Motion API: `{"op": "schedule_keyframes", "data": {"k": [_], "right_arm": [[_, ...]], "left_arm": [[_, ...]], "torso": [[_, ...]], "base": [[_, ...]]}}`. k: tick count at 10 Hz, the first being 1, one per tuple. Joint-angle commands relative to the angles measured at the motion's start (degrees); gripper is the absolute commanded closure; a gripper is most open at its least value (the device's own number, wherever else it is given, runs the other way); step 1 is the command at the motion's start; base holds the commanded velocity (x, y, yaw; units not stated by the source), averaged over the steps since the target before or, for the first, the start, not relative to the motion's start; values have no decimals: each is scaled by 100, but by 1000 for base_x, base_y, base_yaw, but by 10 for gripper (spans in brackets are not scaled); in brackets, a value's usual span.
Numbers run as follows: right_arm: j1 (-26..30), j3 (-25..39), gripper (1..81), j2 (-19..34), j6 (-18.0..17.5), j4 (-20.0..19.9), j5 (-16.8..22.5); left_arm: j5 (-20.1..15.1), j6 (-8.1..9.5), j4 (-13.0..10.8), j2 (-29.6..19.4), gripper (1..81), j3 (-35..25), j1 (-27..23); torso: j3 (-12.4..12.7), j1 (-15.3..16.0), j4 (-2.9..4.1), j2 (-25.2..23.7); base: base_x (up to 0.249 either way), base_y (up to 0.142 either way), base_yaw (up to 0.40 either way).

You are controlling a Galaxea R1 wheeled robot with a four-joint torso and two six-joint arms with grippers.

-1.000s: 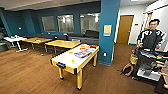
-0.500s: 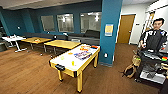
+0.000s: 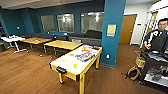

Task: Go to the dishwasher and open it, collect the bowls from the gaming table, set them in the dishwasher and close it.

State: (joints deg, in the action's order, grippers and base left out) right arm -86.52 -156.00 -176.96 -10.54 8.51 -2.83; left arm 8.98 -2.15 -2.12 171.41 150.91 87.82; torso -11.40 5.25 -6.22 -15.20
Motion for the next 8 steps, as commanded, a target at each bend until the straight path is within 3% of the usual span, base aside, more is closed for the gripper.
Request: {"op": "schedule_keyframes", "data": {"k": [1,8], "right_arm": [[288,45,10,-35,0,19,292],[306,45,10,-35,0,20,292]], "left_arm": [[-266,-40,-43,-10,10,-26,-234],[-266,-40,-52,-19,10,-26,-234]], "torso": [[0,0,0,0],[0,0,0,-2]], "base": [[156,107,0],[155,79,0]]}}
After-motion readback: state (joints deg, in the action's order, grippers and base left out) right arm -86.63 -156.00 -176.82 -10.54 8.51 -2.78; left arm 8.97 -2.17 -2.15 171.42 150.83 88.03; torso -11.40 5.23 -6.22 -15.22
